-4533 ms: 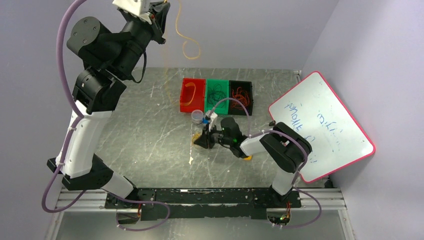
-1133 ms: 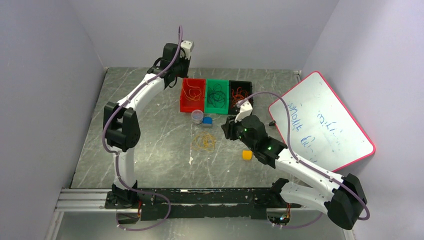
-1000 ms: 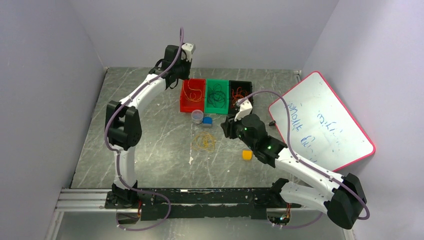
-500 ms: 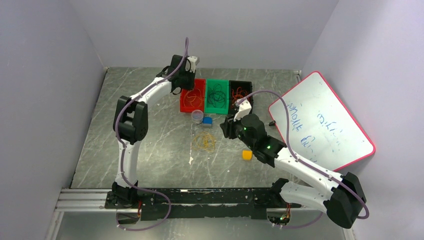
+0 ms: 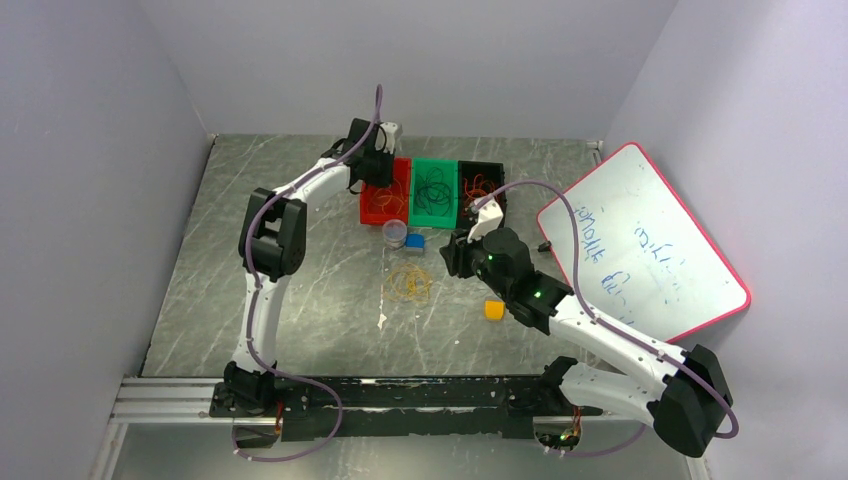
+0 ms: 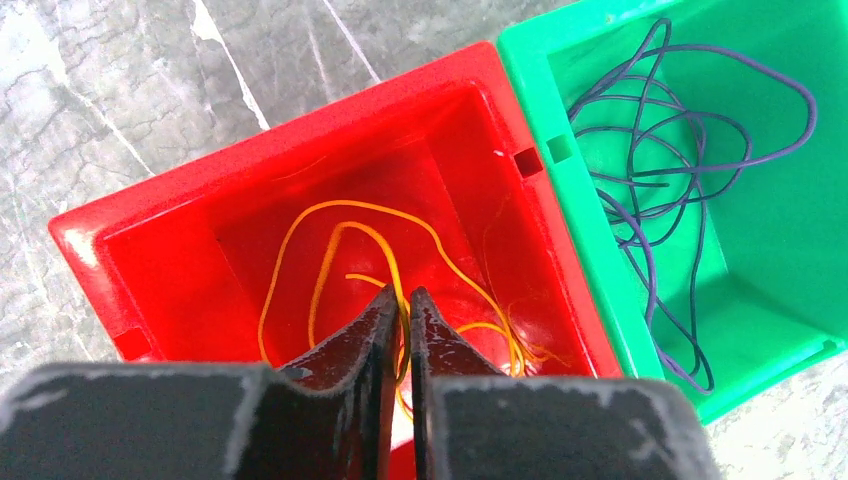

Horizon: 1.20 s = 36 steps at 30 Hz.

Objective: Untangle the cables

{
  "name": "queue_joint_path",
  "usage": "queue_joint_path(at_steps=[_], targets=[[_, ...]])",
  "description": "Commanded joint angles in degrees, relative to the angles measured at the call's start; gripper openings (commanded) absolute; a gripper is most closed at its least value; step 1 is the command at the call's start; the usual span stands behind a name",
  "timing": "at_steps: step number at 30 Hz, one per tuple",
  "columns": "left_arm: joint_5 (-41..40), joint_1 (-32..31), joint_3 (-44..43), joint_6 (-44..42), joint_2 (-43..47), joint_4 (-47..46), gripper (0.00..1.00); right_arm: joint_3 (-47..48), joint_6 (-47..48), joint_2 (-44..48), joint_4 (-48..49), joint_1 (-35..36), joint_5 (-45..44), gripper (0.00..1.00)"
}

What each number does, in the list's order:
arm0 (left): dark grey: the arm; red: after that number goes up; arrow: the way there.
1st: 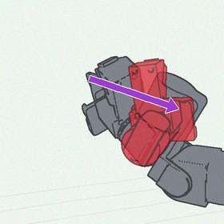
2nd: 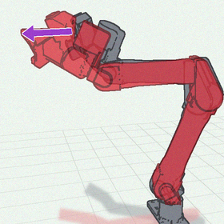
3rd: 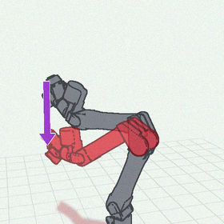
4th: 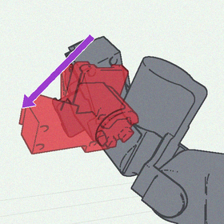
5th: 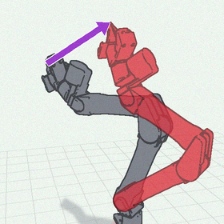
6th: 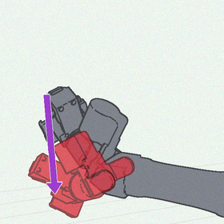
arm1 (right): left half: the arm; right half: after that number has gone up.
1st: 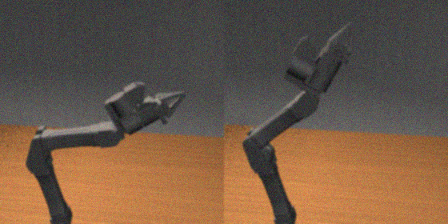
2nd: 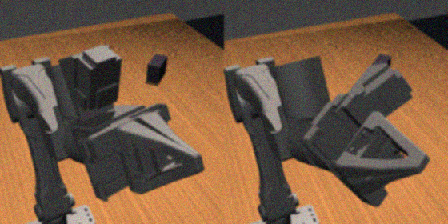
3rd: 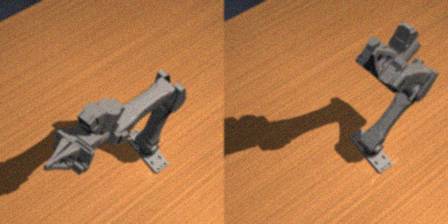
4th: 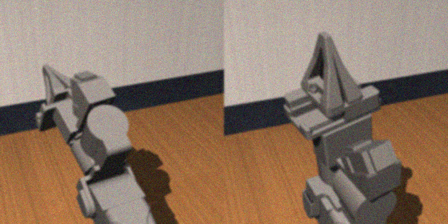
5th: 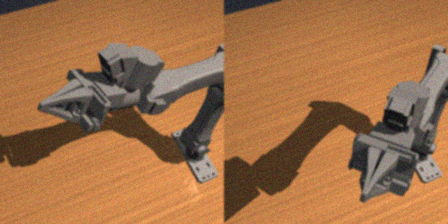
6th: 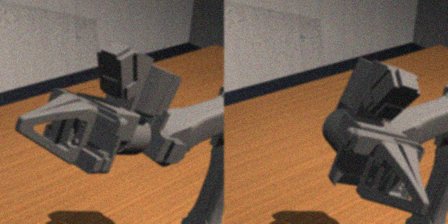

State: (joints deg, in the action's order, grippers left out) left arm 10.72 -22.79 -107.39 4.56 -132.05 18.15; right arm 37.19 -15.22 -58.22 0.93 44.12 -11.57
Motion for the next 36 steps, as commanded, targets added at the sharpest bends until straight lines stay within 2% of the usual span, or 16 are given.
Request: queue_joint_path(at_steps=[1, 7, 15, 19, 25, 30, 36], targets=[[-0.19, 0.29, 0.47, 0.45, 2.44, -1.49, 0.18, 0.27, 0.11, -0.29, 0.24, 0.17, 0.04, 0.43], [-2.16, 0.29, 0.35, -0.12, 6.8, -1.31, 0.4, 0.15, -0.2, -1.08, 0.91, 0.09, 0.16, 0.43], [-3.32, 0.29, 1.61, -0.6, 12.37, -0.55, 0.53, -0.19, -0.33, -1.33, 0.49, 0.1, -0.47, 0.44], [-3.9, 0.31, 4.28, -0.22, 16.85, -0.03, 0.55, 0.51, 0.15, -2.99, -0.82, 0.01, 1.81, 0.48], [-1.95, 0.21, 17.07, 1.76, 27.99, -2.84, 0.61, 2.52, 2.38, -9.88, -4.79, 0.02, 11.77, 0.54], [0.88, -0.23, 30.46, 6.63, 37.91, -5.05, 0.58, 3.18, 3.05, -15.73, -2.37, 0.0, 16.34, 0.54], [2.38, -1.78, 42.35, 12.41, 45.13, -7.43, 0.56, 8.6, 7.71, -25.19, 0.59, -0.39, 18.45, 0.54]])
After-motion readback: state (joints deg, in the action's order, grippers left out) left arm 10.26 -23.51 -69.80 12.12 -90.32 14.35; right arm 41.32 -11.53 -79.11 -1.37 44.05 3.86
